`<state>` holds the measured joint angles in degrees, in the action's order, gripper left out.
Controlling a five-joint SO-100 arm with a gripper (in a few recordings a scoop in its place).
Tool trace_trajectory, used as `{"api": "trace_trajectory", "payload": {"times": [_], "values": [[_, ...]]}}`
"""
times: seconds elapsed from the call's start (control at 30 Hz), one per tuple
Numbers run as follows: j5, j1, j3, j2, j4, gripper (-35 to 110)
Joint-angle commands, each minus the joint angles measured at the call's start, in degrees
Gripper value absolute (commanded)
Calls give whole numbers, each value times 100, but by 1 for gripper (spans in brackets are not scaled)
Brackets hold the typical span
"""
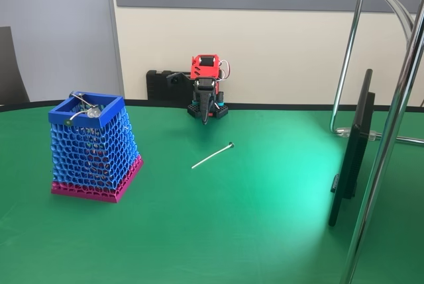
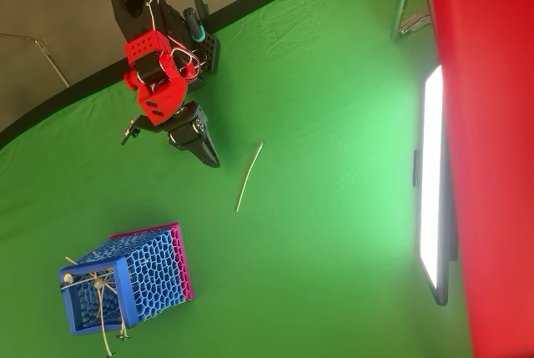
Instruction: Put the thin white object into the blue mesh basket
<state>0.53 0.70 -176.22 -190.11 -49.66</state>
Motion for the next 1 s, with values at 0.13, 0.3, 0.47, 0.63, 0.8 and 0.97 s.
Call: {"api": "trace_trajectory", "payload": {"times": [0.13,0.3,0.47,0.63,0.8,0.97], "values": [[-35,-35,-44,-44,-35,1],[-26,-35,-44,-44,-35,1],[-35,-35,-44,-44,-35,1],[-9,-26,-44,-44,-35,1],[0,-26,-44,-44,-35,1],[-35,-18,9,97,9,1]]}}
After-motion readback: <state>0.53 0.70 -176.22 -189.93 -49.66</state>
